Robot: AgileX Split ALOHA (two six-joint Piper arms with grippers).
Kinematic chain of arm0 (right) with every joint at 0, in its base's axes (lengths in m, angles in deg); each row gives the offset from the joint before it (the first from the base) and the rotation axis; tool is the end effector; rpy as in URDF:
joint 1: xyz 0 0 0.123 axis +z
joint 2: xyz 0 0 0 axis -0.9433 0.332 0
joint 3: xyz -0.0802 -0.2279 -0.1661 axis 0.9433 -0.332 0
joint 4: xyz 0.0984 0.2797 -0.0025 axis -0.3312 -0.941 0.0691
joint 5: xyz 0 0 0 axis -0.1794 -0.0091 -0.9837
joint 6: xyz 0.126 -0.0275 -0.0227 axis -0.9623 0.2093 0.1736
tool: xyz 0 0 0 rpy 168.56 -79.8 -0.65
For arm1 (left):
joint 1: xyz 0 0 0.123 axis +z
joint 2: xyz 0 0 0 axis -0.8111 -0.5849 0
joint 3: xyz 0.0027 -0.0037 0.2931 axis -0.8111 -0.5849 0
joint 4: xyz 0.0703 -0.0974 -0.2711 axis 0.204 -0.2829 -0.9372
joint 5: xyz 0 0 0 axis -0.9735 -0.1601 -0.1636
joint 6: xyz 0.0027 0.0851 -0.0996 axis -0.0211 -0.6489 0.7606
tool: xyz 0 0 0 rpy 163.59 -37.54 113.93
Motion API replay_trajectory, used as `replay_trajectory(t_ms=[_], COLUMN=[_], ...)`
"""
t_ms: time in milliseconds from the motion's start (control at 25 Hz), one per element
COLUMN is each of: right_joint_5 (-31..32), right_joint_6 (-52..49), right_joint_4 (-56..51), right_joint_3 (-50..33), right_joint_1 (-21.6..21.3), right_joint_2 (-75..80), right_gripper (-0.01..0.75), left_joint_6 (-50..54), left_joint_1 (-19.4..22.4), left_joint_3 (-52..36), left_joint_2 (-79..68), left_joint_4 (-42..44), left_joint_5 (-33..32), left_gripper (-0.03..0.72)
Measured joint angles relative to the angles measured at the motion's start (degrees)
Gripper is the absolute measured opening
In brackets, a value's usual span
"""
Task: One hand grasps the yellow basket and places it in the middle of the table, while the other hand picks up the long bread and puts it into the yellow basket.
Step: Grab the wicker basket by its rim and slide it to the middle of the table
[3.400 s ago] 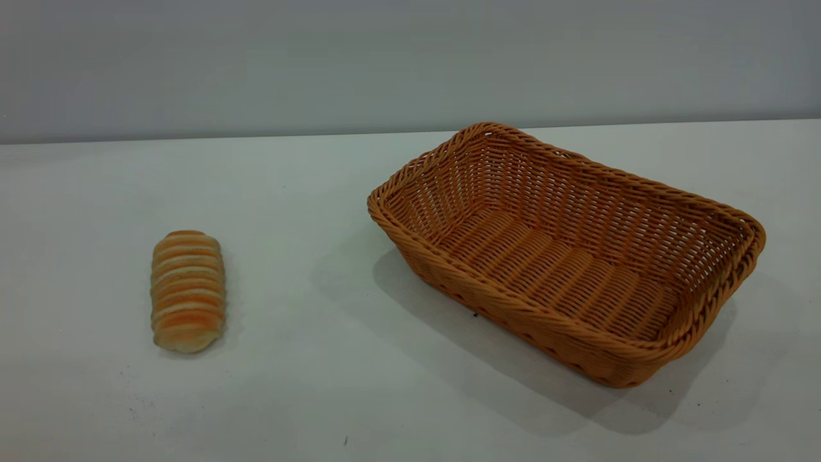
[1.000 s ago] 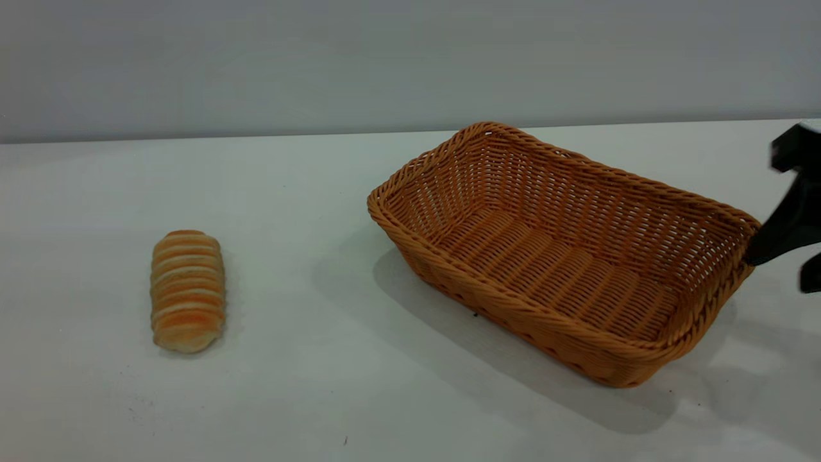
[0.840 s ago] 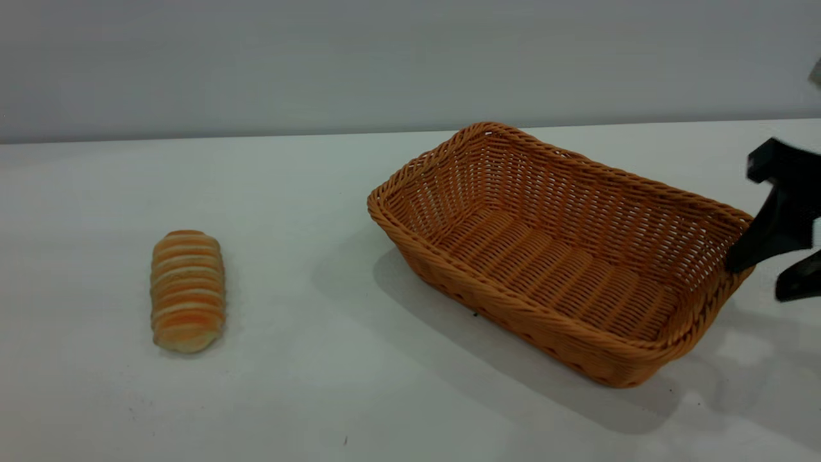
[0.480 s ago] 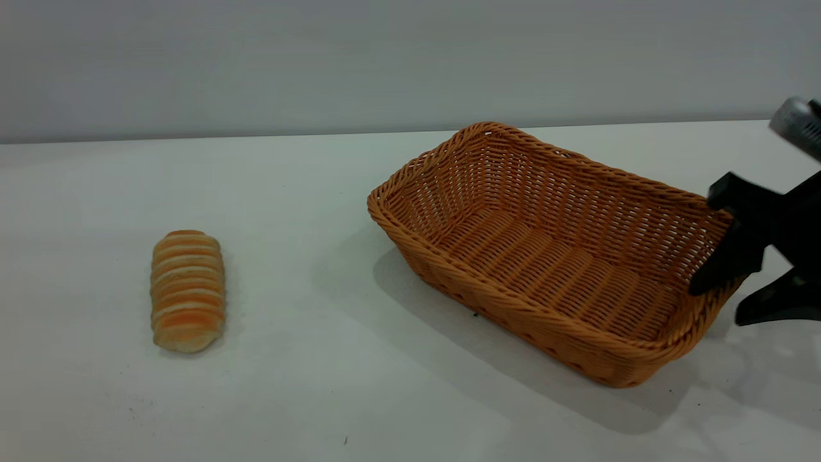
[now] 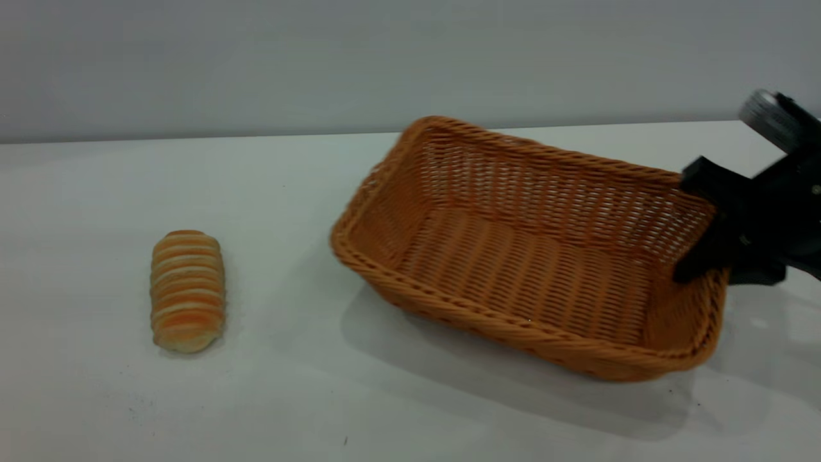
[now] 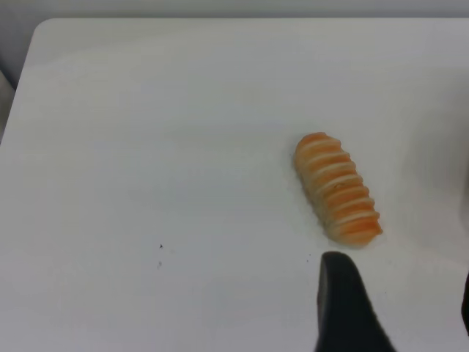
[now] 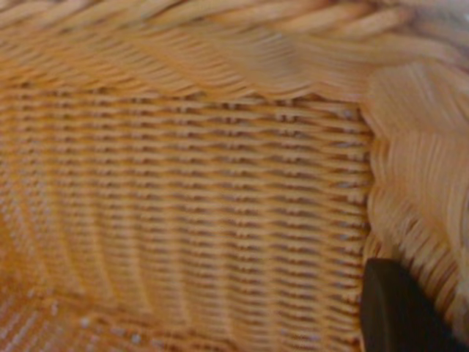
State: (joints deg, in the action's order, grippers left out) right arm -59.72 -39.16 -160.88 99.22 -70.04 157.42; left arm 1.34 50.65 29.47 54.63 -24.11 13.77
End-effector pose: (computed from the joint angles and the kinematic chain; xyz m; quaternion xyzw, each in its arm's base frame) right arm 0.3619 0.0533 0.0050 0.2009 0.9395 0.2351 0.1471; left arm 0.1597 -0.0037 0.3237 -0.0163 0.8631 -0.0137 0.5046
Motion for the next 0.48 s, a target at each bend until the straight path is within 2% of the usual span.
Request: replay_trajectory(t_ms=[120, 360, 480], right_joint_5=[1.2, 4.5, 6.9], right_joint_6=[-4.5, -20.6, -25.8], right_joint_4=[6.3, 28.1, 33.7], right_joint_3=[3.6, 11.7, 15.1], right_joint_1=[1.2, 8.0, 10.5], right_joint_2=[0.2, 0.8, 1.1], right_gripper=[0.081, 0.081, 0.081], left_joint_6=[0.0, -0.2, -0.2], left_joint_1=[0.0, 0.0, 0.0], left_joint_3=[0.0, 0.0, 0.0], left_joint_2=[0.0, 0.0, 0.0], left_joint_4=[0.0, 0.0, 0.0], left_joint_5=[0.0, 0.0, 0.0], left_gripper=[0.435, 0.435, 0.435])
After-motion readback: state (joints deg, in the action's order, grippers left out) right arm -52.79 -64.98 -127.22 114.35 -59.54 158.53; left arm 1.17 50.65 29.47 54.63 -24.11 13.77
